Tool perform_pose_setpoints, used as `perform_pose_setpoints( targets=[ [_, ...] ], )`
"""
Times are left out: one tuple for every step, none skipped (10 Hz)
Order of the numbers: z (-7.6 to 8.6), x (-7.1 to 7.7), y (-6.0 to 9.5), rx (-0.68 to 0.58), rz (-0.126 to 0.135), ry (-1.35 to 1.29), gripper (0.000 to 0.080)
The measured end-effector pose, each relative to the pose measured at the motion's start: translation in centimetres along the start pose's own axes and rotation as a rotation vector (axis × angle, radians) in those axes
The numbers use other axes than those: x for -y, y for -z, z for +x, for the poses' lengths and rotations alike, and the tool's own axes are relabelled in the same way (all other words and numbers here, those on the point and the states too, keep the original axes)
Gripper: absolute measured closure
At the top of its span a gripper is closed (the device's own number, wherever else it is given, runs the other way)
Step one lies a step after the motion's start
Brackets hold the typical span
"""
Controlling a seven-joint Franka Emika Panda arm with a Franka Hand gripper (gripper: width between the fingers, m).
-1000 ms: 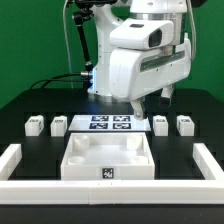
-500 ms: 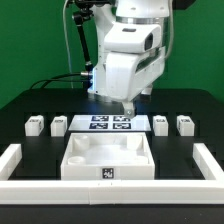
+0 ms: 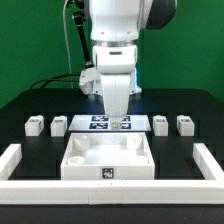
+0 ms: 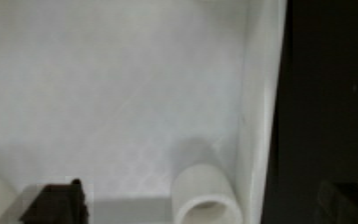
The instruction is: Assemble square table
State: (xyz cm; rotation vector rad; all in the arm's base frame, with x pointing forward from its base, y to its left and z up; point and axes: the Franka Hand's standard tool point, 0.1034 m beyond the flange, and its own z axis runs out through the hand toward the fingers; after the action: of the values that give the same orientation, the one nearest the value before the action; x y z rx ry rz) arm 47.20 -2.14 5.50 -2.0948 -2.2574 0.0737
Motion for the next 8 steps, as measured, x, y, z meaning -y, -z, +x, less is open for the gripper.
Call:
perform_pose_setpoints(
  targets=[
    [-0.4,0.6,-1.3,-0.007,0.015,-0.011,0.0150],
    [-0.2,1.0,-2.7,-0.014,0.034,-0.033,0.0150],
    [0.0,1.2,-4.1,-0.021,0.053,-0.042,0.0150],
    [0.0,1.1,-4.6,-0.024,0.059,-0.045,0.0150],
    [-0.1,1.0,-4.6,-0.024,0.052,-0.047,0.0150],
    [-0.2,1.0,-4.7,-0.023,0.049,-0.049,0.0150],
    [-0.2,1.0,-4.7,-0.023,0.049,-0.049,0.0150],
    [-0.2,1.0,-4.7,-0.023,0.049,-0.049,0.0266]
  ],
)
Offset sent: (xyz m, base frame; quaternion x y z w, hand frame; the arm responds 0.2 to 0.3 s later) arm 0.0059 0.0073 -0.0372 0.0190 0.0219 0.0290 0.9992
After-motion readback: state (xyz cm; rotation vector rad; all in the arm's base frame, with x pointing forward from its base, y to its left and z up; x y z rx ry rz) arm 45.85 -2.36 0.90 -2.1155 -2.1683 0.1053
